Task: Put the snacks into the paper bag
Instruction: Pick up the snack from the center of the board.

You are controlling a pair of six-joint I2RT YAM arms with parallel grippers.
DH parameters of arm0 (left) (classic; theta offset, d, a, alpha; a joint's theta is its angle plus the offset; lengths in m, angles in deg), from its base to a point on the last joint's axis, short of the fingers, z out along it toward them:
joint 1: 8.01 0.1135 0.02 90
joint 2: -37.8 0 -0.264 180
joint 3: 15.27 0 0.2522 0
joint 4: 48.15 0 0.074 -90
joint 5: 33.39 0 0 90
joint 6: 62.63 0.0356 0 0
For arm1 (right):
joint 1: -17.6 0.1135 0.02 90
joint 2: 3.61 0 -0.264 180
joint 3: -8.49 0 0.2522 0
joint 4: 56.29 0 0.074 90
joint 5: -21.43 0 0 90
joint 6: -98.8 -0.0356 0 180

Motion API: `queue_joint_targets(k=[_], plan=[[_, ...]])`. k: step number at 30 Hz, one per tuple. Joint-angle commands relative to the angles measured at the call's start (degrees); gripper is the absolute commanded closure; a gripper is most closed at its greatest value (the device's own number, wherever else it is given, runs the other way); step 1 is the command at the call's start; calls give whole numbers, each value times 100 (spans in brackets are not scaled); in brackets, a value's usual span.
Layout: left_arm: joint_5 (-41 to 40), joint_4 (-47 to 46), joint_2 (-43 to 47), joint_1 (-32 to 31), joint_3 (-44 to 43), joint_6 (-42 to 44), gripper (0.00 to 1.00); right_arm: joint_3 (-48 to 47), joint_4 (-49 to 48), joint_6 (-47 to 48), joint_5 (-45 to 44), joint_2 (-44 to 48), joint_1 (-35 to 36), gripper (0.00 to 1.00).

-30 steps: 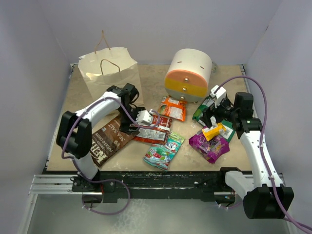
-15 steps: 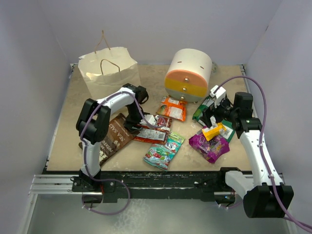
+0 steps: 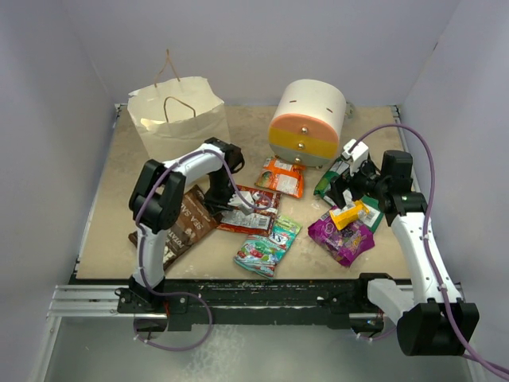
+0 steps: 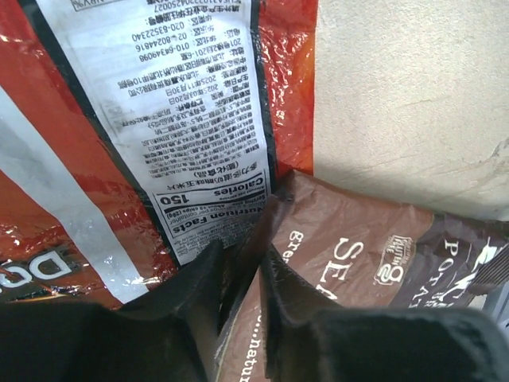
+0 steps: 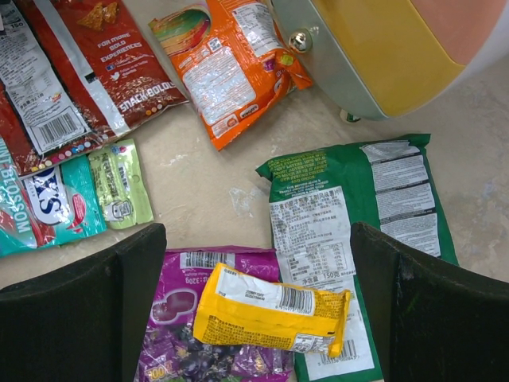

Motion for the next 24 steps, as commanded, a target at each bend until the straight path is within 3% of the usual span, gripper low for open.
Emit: queue_joint_targets(k=[1,8,16,24], plan=[[104,245,598,-28,-148,-152,78,-28,-167,-25,22,-59,-12,0],[179,394,1532,-25,-144,-629,100,-10,-184,-21,10,-53,-13,0],[262,435,3126,-23,28,-1428,100,-47,-183,-19,31,-64,-15,0],[-119,694,4079,-21,10,-3033,100,-71,-168,-26,66,-3,-10,0]])
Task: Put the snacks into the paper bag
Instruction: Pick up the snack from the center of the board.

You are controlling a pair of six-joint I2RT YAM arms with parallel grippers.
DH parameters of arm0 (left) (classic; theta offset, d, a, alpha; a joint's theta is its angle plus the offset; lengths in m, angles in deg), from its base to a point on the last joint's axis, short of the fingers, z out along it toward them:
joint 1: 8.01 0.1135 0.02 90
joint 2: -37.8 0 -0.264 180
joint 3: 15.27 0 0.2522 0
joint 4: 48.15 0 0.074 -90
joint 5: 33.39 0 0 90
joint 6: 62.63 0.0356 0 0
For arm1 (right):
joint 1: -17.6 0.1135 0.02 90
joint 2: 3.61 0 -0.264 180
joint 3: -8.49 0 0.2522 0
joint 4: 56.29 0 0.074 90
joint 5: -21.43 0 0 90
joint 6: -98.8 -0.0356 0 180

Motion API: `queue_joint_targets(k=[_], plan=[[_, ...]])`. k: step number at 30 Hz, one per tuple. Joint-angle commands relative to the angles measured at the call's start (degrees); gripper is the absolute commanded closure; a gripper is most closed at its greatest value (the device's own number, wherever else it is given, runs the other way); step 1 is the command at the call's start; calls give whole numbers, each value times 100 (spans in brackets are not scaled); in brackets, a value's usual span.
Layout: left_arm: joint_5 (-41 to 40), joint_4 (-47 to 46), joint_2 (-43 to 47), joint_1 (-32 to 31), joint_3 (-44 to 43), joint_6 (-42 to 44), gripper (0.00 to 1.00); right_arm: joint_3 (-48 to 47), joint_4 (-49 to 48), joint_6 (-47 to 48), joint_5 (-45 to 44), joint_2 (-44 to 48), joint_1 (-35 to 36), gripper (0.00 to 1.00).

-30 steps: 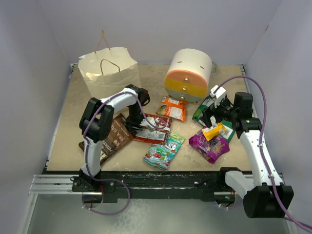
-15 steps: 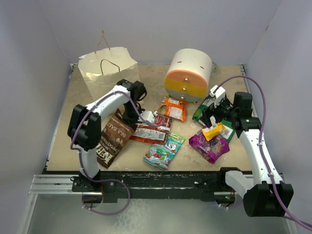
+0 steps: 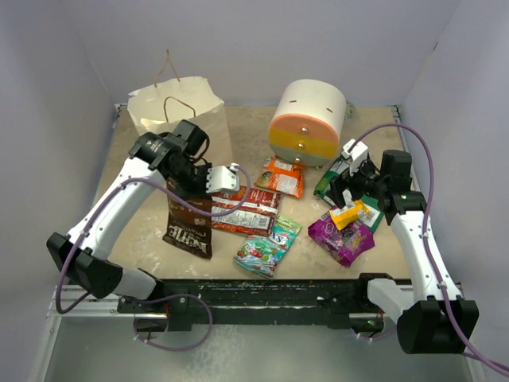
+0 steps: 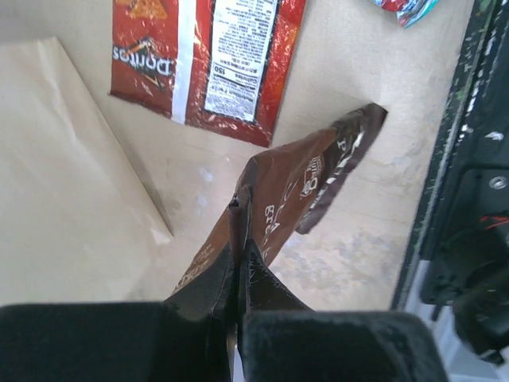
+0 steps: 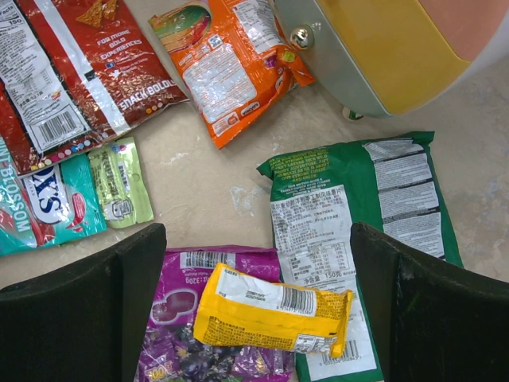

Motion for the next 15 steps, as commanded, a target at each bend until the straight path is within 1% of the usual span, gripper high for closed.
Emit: queue_joint_targets(k=[1,4,6,10,15], plan=[[-175,338,474,-21,-6,-1156,100,-57,-169,-20,63,90,-10,0],[-179,428,824,48,-121,-1546,100,-63,-165,-28,94,115,-10,0],[-55,433,1045,359,-261,-1608,100,-61,-156,-36,126,126,-10,0],[-126,370,1340,931,-483,-1800,100,-54,-147,-38,185,145,-9,0],[-7,349,1658,1629,-831,-1974,100,-54,-146,-47,202,168,-10,0]])
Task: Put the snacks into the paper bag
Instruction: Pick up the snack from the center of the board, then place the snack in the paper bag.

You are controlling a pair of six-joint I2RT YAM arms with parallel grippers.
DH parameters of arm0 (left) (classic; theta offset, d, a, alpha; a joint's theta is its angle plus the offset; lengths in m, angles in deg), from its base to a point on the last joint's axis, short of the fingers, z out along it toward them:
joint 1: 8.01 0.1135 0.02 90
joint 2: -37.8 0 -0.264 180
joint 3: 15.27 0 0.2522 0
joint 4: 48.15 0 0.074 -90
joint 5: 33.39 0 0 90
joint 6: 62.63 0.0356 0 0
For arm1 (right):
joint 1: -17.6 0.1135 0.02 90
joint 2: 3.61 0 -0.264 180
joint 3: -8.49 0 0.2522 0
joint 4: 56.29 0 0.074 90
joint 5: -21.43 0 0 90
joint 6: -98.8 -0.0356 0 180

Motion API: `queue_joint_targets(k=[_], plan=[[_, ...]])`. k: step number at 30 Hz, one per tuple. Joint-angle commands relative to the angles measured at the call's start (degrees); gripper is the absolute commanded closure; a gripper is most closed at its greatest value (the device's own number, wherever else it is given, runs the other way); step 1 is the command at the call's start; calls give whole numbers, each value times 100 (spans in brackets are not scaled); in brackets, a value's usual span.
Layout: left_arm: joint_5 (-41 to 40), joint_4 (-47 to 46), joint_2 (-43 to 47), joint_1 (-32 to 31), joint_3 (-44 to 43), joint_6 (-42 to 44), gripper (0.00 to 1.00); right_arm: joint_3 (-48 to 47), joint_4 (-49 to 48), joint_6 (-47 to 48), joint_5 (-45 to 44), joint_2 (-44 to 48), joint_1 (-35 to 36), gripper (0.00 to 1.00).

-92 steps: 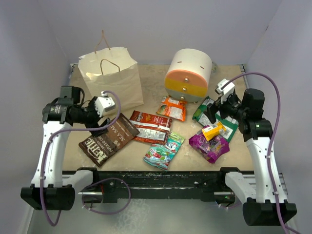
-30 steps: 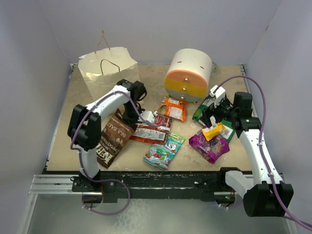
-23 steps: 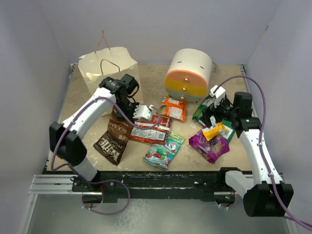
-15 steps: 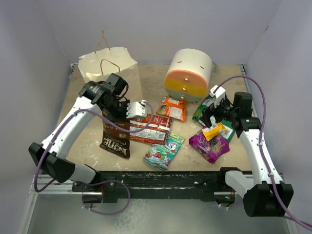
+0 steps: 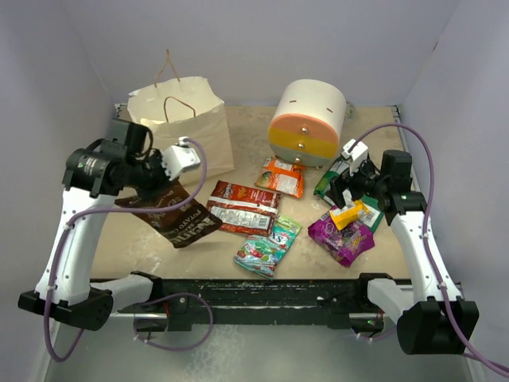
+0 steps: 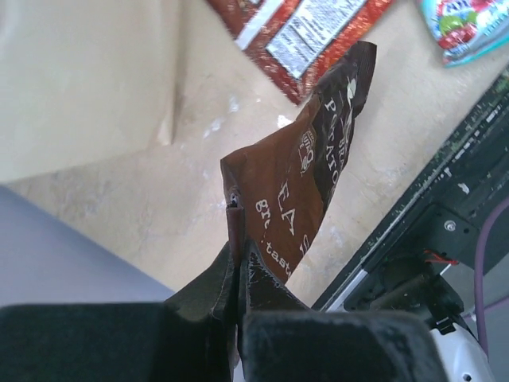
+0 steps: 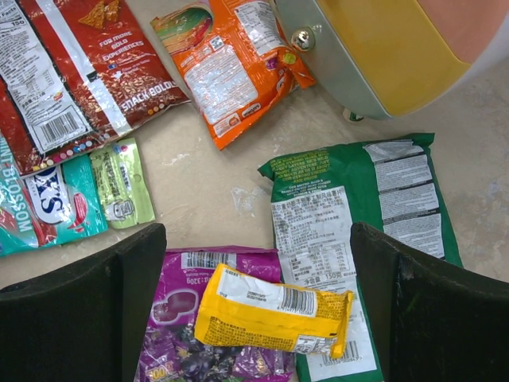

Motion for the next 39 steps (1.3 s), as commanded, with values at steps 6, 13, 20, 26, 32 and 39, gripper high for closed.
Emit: queue_joint_targets(k=[6,13,20,26,32,39], plan=[[231,-251,424,1138,-1258,-601,100,-59,-162,-48,183,138,-10,0],[1215,-506,305,1407,-1615,-913,100,-501,-167,-72,848,-83,137,0],[2560,-806,-113,1398,-1961,-1314,100,-1443,-934,-439,1432,-497,1409,0],[3353,-1000,-636,1252,-2416,-1899,100,-2103,-1945,-1135,1726,-1126,2423,1],[2925,-1282,-929,593,-2475,-2113,100,-2675,-2238,-1573,1838,-1751,3138,0],[2687,-1526,-1118,135,-2452,-2328,100,-3212,-2385,-1883,1511,-2664,3763,0]])
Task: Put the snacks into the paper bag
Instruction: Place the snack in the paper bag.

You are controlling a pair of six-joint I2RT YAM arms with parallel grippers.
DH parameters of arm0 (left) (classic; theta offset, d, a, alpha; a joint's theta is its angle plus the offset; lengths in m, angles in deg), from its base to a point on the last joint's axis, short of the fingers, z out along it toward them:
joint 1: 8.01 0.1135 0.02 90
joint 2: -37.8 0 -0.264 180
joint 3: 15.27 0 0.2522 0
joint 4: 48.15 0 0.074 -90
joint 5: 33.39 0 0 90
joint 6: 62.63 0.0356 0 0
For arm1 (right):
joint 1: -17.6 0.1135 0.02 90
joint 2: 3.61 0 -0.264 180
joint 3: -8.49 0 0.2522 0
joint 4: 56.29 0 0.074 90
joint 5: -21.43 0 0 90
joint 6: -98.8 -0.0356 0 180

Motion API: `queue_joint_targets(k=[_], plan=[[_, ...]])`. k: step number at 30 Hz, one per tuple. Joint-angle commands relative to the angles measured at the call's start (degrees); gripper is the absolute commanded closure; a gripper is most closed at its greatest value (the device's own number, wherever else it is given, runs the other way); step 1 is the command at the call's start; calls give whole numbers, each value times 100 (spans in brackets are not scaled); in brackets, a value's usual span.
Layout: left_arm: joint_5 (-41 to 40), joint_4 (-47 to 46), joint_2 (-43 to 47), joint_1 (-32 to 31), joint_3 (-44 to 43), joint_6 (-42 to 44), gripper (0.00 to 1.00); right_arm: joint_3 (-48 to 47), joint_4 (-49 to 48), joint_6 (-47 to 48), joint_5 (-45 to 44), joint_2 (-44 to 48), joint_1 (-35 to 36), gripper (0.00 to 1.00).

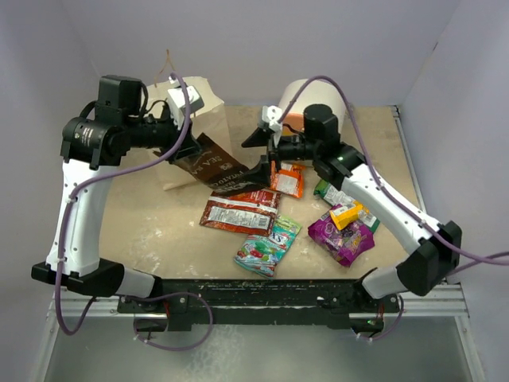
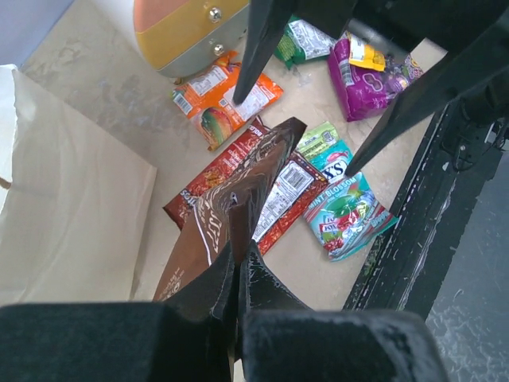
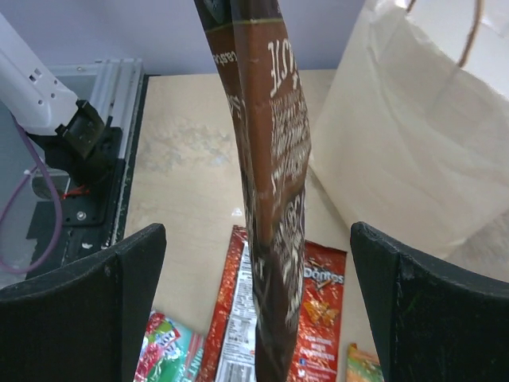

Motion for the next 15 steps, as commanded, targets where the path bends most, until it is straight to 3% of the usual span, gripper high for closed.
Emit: queue_joint_targets(k=[1,9,15], plan=[[39,-589,18,-142,-219,-347,100,-421,-373,-371,-162,-418,359,1],[304,-878,39,-153,7,-410,100,-609,-396,-486,195,-962,425,16],[640,-1453,183,-148,367,-609,100,-543,-453,-618,193,-921,423,48]])
